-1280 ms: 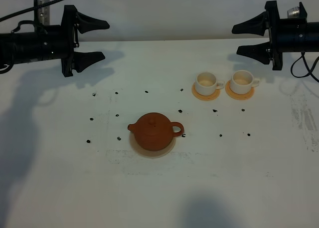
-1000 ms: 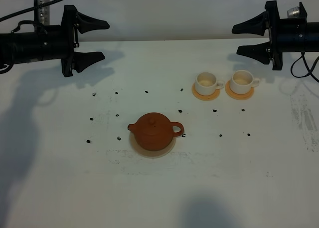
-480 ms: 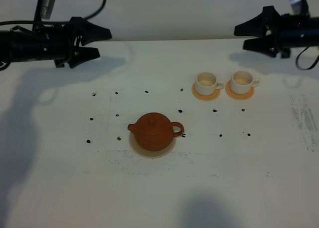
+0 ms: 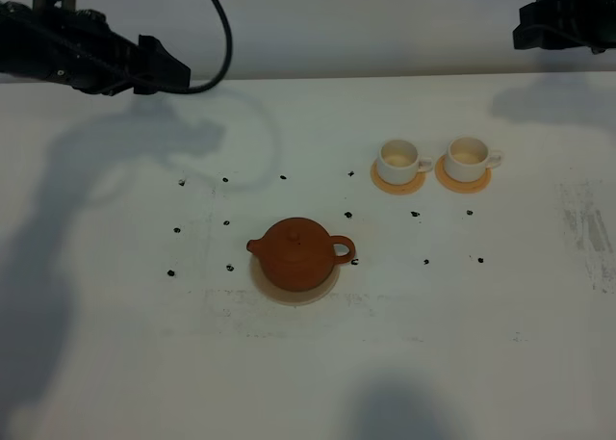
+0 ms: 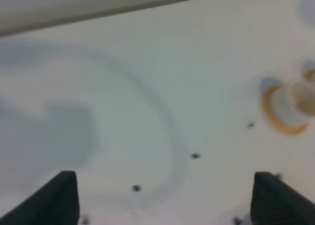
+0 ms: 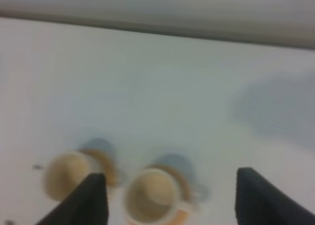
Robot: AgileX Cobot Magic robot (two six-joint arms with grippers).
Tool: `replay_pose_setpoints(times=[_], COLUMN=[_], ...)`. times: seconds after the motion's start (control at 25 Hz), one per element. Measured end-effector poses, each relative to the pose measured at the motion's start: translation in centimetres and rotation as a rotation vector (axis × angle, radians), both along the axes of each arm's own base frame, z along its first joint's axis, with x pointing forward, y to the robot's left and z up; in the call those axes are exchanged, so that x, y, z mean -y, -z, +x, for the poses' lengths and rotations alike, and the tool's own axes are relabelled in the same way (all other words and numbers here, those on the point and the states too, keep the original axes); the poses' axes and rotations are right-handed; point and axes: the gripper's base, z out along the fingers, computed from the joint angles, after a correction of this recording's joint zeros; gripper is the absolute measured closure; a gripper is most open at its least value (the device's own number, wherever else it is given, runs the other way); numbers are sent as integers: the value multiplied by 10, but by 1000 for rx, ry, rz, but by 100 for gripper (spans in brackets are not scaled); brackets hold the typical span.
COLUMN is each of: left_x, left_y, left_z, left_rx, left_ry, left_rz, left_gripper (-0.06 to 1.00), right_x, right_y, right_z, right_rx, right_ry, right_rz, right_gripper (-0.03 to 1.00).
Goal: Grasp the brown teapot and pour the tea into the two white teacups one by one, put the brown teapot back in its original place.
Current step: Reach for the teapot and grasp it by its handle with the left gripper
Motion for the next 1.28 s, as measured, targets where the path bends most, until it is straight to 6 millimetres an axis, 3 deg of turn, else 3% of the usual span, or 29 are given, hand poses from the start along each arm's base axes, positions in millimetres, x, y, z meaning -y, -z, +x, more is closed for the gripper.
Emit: replay_pose_setpoints(times=[0.16,0.32,0.52,0.68,1.0,1.28], left_x=[16,23,26,32,40,60], left_y=[-12,-14,-13,-13,-13,-13], left_z=[-9,-13,-14,-16,-18,-24], left_rx=[32,23,15,14,8,31], left_ry=[-21,-87,-127,-118,-112,-43], left_rz=[157,250,280,274,262,310], left_gripper=[27,27,27,27,27,27], right_x=[-14,-24,-21,-6,26,47], right_y=[-34,-80,-133,-158,-158,-137], right_z=[-20,-53,-117,-182,-304,-386], right_rx=[77,190,337,442,535,609], right_ry=[8,0,8,37,68,123], right_rz=[-143,-176,-174,-159,-134,-71], right_gripper=[39,39,39,39,39,39])
